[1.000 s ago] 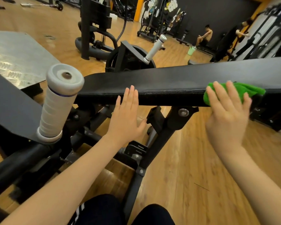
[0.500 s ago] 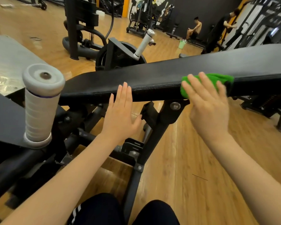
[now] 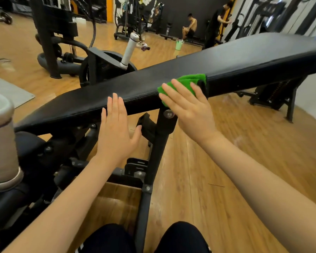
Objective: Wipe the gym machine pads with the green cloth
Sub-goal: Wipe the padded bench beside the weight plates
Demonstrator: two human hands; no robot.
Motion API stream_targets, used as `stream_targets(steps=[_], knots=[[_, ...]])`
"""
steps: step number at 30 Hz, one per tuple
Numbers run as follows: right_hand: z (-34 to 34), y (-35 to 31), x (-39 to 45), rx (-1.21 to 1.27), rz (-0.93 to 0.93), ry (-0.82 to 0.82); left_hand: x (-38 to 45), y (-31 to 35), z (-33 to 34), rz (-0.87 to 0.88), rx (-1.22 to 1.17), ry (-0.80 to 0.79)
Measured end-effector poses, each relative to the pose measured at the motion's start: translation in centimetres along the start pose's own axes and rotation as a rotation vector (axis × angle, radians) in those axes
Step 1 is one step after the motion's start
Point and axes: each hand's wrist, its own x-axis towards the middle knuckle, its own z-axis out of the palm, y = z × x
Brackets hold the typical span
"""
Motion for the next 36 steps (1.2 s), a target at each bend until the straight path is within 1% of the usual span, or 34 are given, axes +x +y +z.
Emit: stream_targets(steps=[3,6,8,10,11,12,15,16,17,20,22,24,27,30,31,33,36], knots=[[-1.2,3.8,-2.8,-0.061,0.104,0.116,0.8,1.8,-0.4,0.003,-0.007,0.027],[-1.9,6.3,-4.5,-0.1,0.307,0.237,2.7,4.8,-1.0,0.114,0.019,0.045],[-1.5,5.8,-4.2,-0.067,0.436,0.31,4.1,7.0,-1.1,0.192,0.006,0.104],[-0.5,3.9,-3.4,-0.032,0.518,0.333,5.1,8.9,-0.6,0.241,-0.007,0.186],[0.0,2.9,-3.0,-0.024,0.505,0.324,5.4,9.6,-0.1,0.246,-0.013,0.229],[0.4,2.4,-2.9,-0.026,0.447,0.3,5.6,9.9,0.4,0.245,-0.019,0.272],[-0.2,4.6,-3.8,-0.083,0.195,0.224,5.9,9.8,1.4,0.265,0.01,0.349],[-0.7,6.0,-4.4,-0.117,0.162,0.223,6.0,9.6,1.5,0.281,0.031,0.355],[-1.2,7.3,-5.1,-0.147,0.182,0.237,6.1,9.4,1.6,0.294,0.05,0.361],[-2.0,8.7,-6.1,-0.162,0.419,0.334,6.2,9.3,1.7,0.288,0.062,0.385],[-1.2,7.0,-5.5,-0.097,0.574,0.388,6.1,9.5,1.9,0.271,0.046,0.398],[-0.4,5.0,-4.6,-0.03,0.646,0.395,6.0,9.7,2.0,0.25,0.037,0.392],[-1.0,4.8,-4.7,-0.005,0.597,0.295,5.5,10.4,1.4,0.182,0.012,0.303],[-3.5,6.1,-5.5,0.012,0.537,0.139,4.7,12.0,-0.2,0.052,-0.046,0.13],[-4.4,6.8,-5.5,0.015,0.524,0.109,4.6,12.8,-0.9,0.036,-0.041,0.067],[-6.1,8.7,-5.6,0.02,0.525,0.068,5.2,15.0,-2.8,0.08,-0.014,-0.046],[-8.2,11.4,-5.8,0.031,0.588,0.006,7.4,18.9,-5.8,0.238,-0.005,-0.282]])
